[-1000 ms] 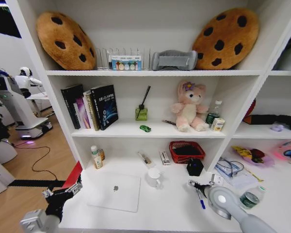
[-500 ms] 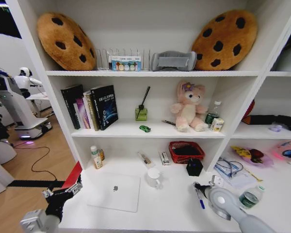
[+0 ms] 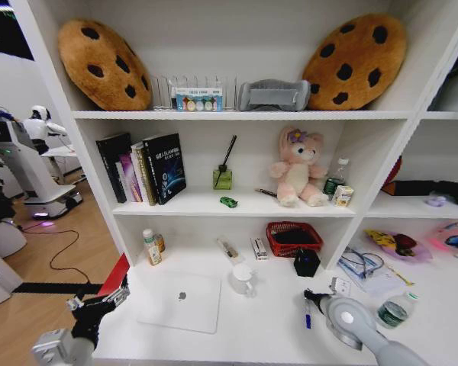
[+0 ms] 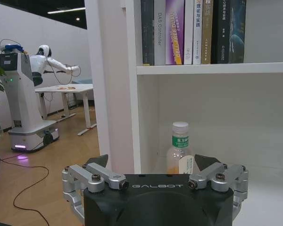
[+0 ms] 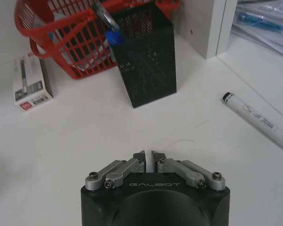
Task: Organize the objects on the table.
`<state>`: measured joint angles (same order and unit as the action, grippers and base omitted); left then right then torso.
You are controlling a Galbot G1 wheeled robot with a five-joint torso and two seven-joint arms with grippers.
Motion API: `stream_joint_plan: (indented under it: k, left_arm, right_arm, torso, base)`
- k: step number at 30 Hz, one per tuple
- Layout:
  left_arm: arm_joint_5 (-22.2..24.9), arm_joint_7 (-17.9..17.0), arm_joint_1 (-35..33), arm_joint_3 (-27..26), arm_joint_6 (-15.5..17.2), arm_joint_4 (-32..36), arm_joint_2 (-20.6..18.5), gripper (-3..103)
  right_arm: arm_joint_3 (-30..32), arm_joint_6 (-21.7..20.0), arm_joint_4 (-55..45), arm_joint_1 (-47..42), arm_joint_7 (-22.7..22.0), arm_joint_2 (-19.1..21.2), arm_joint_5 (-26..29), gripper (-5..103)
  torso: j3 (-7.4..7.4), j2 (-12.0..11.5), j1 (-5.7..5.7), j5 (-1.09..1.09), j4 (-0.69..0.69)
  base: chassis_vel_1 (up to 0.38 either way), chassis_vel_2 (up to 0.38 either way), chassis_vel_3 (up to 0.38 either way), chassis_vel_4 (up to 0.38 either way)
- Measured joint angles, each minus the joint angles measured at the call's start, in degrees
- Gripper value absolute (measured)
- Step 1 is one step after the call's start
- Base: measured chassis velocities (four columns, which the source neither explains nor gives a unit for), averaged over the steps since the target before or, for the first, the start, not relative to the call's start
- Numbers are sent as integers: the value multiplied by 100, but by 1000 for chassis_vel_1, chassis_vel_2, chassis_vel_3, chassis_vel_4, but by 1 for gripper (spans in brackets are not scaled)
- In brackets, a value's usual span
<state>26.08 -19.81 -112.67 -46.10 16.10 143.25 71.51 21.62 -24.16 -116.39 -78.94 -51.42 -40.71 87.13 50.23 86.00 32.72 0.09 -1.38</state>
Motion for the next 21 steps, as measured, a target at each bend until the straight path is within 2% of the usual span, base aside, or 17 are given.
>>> stream_joint_plan:
  k: [1,2,3,4,5,9,12,14,16,19,20,21]
  left_arm:
    - [0,0,0,0,0,0,0,100]
    - [0,0,0,0,0,0,0,100]
    - [0,0,0,0,0,0,0,100]
    - [0,0,0,0,0,0,0,100]
    - [0,0,0,0,0,0,0,100]
    - [0,0,0,0,0,0,0,100]
    - [0,0,0,0,0,0,0,100]
    - [0,0,0,0,0,-1,0,100]
    - [0,0,0,0,0,-1,0,100]
    - [0,0,0,0,0,-1,0,100]
    - [0,0,0,0,0,-1,0,100]
    - [0,0,0,0,0,0,0,100]
  right_arm:
    - [155,-14,-174,35,183,34,-446,5]
    - [313,-1,-305,80,549,95,-1078,1]
    - [313,-1,-305,80,549,95,-1078,1]
    - [372,10,-392,128,713,140,-1327,0]
    - [415,10,-534,227,772,204,-1421,0]
    - [377,-42,-956,392,499,297,-1079,0]
    - [317,-37,-1086,303,502,267,-1217,0]
    - [272,-7,-1238,179,502,228,-1303,11]
    - [272,-1,-1273,154,501,221,-1305,11]
    - [317,28,-1337,42,440,216,-1298,27]
    - [317,28,-1337,42,440,216,-1298,27]
    - [335,31,-1350,9,432,217,-1296,32]
  torso:
    - [0,0,0,-3,1]
    - [0,0,0,-6,1]
    - [0,0,0,-6,1]
    - [0,0,0,-6,-1]
    - [-1,0,0,-8,0]
    - [-1,0,0,-9,3]
    - [-2,1,0,-8,0]
    - [-2,1,0,-8,0]
    - [-2,2,0,-9,0]
    - [-2,2,0,-9,1]
    - [-2,2,0,-9,1]
    - [-2,2,0,-9,0]
  base:
    - [0,0,0,0]
    - [0,0,0,0]
    - [0,0,0,0]
    - [0,0,0,0]
    - [0,0,0,0]
    - [0,0,0,0]
    - [0,0,0,0]
    - [0,0,0,0]
    - [0,0,0,0]
    - [0,0,0,0]
    - [0,0,0,0]
    - [0,0,0,0]
